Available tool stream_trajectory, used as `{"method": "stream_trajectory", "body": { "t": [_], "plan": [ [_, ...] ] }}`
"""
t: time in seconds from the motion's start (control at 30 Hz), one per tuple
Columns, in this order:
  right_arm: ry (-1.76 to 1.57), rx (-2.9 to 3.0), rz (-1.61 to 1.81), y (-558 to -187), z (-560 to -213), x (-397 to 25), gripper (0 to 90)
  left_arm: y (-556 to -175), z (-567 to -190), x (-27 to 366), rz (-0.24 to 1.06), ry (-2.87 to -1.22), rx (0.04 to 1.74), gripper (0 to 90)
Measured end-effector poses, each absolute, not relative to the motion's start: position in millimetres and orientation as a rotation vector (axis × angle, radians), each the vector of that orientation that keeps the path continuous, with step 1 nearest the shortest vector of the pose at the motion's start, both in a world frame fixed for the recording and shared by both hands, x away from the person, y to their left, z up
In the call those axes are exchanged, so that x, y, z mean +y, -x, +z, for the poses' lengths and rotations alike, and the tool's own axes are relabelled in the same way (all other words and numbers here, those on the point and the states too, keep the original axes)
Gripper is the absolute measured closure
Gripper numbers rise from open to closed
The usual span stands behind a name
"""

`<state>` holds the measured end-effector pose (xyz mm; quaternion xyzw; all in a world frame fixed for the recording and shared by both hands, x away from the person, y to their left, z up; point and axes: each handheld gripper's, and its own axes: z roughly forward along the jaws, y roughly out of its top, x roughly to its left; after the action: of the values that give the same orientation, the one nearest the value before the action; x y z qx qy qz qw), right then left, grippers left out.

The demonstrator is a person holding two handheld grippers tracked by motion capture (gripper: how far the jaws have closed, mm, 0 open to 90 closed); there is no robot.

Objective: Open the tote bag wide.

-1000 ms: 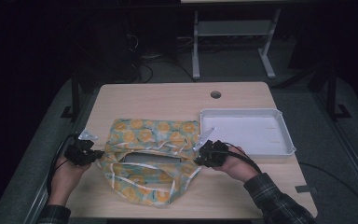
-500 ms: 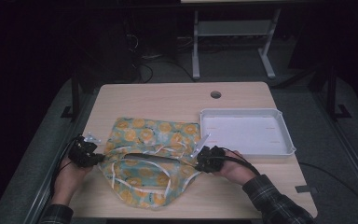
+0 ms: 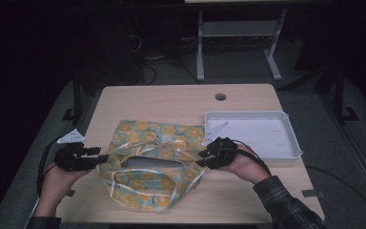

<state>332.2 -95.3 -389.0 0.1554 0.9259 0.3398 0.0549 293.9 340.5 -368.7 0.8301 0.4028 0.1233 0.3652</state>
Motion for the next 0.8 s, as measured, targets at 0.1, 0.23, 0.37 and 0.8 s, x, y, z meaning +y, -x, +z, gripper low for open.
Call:
{"method": "stream_trajectory", "body": {
  "t": [0.1,0.23,0.37,0.8],
  "plan": [
    [-0.459,2.797,1.074,-333,-382,-89,63.2,-289,-367,325,0.278,-2.157,0.953,46.6],
    [-0.42,2.79,1.107,-335,-376,-74,63.8,-287,-372,308,0.226,-2.197,0.889,44.7],
    [-0.363,2.801,1.12,-338,-377,-56,65.3,-282,-381,299,0.19,-2.23,0.852,43.8],
    [-0.385,2.9,1.059,-355,-409,-26,76.6,-283,-401,290,0.194,-2.306,0.826,66.7]
  ]
}}
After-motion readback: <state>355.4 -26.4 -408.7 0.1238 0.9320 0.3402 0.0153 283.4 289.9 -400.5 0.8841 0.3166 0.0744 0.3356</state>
